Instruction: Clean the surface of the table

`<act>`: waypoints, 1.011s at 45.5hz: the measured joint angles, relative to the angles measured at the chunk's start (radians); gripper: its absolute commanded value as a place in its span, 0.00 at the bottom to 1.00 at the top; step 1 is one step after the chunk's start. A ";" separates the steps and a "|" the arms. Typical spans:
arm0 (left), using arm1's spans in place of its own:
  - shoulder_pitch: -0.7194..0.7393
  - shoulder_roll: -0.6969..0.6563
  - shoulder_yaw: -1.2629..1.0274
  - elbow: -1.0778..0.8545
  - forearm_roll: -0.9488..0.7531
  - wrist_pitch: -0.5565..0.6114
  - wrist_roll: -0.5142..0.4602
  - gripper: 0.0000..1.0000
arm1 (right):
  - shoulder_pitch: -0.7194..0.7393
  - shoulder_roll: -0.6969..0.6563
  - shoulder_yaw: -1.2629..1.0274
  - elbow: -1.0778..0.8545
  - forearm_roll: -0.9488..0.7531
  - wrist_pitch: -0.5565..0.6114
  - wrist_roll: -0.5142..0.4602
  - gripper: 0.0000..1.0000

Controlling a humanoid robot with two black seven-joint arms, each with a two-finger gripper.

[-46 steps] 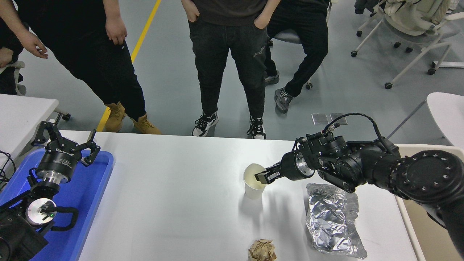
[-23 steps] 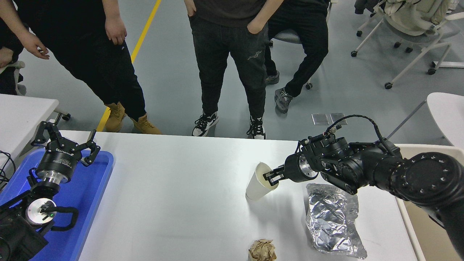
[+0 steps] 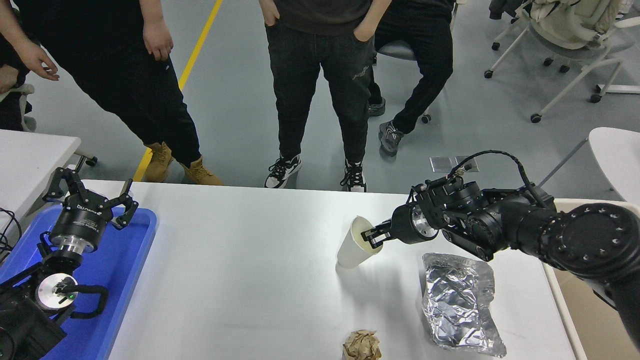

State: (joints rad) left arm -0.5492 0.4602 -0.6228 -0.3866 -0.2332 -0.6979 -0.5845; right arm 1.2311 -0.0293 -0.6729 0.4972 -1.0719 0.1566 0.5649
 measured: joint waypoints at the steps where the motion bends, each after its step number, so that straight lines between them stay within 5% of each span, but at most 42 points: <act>1: 0.000 0.000 0.000 0.000 0.000 0.000 0.000 1.00 | 0.005 -0.006 0.002 0.009 0.000 0.000 0.003 0.00; 46: 0.000 0.000 0.000 0.000 0.000 0.000 0.000 1.00 | 0.041 -0.248 0.361 0.185 0.004 0.111 0.080 0.00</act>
State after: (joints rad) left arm -0.5492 0.4602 -0.6228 -0.3866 -0.2332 -0.6980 -0.5844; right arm 1.2723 -0.2769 -0.3116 0.6826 -1.0677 0.2676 0.6452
